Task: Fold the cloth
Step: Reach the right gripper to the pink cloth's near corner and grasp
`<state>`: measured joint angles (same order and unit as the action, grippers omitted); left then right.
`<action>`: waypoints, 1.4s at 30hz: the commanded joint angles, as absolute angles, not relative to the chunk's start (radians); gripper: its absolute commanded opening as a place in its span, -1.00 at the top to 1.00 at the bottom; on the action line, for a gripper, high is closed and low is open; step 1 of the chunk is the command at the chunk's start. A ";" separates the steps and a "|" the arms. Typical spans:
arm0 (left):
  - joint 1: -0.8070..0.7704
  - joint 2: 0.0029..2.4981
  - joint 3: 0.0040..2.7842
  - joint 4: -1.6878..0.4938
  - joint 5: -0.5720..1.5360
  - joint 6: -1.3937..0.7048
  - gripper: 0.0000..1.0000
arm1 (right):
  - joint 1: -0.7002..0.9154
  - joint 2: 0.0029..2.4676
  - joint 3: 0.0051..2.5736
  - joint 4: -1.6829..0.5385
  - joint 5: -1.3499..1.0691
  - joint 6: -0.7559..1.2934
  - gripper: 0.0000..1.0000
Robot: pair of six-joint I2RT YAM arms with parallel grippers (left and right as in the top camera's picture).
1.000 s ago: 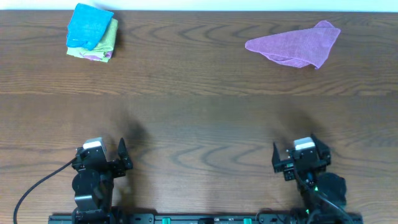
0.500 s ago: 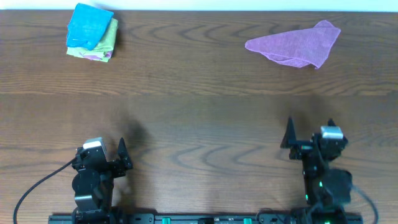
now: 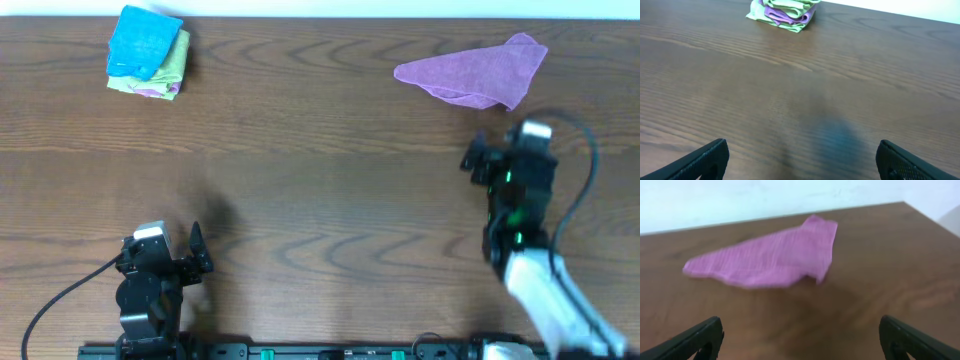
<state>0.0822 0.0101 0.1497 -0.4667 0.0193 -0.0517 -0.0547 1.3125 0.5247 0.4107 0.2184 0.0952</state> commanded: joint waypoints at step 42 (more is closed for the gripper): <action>0.078 0.004 0.132 -0.467 0.012 -0.048 -0.90 | -0.350 2.106 1.293 0.125 -0.435 0.564 -0.99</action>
<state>0.0822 0.0101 0.1497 -0.4664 0.0193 -0.0521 -0.3519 2.0605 1.2251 0.1417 -0.3721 0.5041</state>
